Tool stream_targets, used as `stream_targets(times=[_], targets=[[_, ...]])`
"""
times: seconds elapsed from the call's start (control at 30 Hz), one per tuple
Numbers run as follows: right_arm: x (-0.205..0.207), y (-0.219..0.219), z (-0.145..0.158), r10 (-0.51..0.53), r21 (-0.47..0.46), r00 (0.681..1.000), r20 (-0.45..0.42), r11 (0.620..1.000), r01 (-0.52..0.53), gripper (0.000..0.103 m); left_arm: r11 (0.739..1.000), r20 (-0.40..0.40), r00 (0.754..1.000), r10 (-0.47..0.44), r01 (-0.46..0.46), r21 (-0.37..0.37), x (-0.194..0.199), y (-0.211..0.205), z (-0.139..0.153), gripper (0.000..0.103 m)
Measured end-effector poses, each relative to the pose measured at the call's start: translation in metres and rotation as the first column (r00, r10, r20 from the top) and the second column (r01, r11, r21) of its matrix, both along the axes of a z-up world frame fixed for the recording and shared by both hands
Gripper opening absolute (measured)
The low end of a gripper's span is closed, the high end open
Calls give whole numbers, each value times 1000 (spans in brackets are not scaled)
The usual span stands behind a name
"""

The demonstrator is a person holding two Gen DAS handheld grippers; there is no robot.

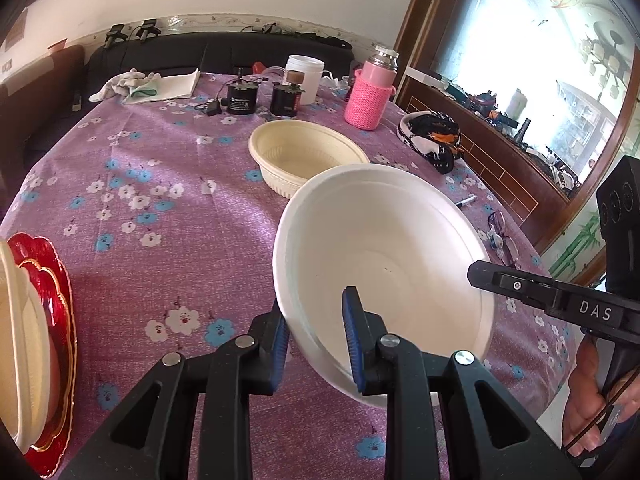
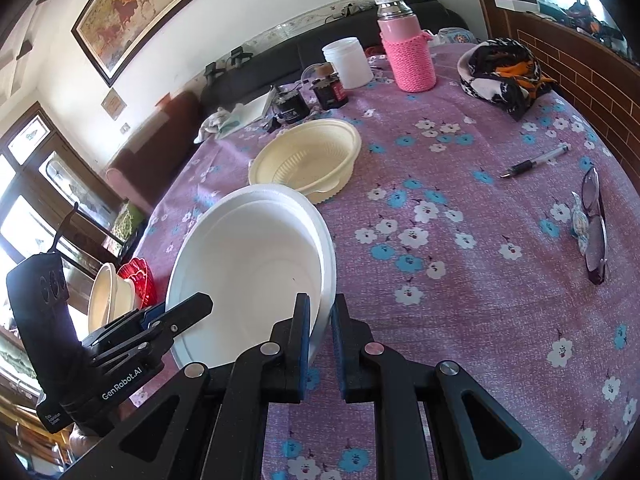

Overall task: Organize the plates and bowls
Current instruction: 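Carry the small white bowl over the red plate stack with the left tool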

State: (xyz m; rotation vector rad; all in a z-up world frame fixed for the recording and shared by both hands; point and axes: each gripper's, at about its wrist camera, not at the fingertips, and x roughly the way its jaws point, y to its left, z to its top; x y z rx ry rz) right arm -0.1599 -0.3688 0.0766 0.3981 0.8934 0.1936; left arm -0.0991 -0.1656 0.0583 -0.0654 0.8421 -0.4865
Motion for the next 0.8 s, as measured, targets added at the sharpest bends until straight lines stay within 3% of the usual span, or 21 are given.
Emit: stream_targets(times=[0.8], targets=[[14,48,23,101,-17,994,39,995,-100,12,994,32,994,105,-104,-35,-10,48,18,26]])
